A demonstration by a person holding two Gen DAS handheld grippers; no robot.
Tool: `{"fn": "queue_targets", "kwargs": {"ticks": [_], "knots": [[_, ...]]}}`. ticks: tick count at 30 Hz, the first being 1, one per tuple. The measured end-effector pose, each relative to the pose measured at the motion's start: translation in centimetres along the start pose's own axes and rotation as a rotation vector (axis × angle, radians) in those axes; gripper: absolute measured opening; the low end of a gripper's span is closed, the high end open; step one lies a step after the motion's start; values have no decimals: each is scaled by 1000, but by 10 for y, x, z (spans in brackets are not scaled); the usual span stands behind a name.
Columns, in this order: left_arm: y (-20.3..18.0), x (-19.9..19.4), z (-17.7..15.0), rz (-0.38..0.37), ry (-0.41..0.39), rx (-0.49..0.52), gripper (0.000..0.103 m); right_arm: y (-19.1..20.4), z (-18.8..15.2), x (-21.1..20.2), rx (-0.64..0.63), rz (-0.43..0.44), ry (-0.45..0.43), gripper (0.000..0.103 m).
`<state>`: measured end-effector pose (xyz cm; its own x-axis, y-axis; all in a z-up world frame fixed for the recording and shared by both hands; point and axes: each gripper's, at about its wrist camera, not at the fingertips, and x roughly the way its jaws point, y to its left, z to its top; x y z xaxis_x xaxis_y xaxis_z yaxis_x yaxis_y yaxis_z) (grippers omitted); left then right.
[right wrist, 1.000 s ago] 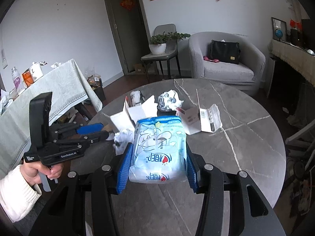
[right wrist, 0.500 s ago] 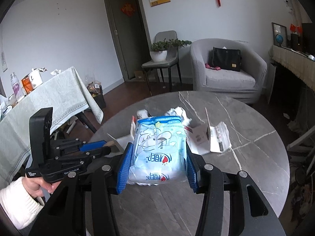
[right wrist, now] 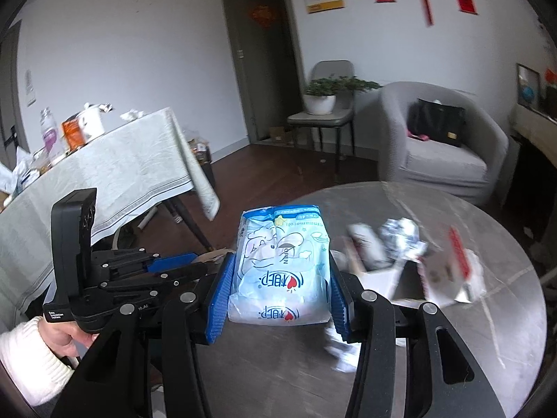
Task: Collect trash
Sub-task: 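Carry the tissue pack with the right gripper over the green bin while the left tool follows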
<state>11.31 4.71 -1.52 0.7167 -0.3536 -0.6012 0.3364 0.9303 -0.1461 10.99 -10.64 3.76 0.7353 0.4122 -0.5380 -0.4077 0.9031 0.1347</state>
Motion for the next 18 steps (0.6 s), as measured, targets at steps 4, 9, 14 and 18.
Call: {"fn": "queue_targets", "kwargs": {"ticks": [4,9,14,18], "knots": [[23,-8,-8,31,19,-35,23,27,3,20,-25,37,13,50],[53,-7,-25,91,98,-64,23,58,2,52,-59,70,60,50],[85,-5,-45,110,175,-104,23,86,1,77,-90,96,98,50],[102,-3,-63,134,237,-106,23,104,0,96,-106,108,137,50]]}}
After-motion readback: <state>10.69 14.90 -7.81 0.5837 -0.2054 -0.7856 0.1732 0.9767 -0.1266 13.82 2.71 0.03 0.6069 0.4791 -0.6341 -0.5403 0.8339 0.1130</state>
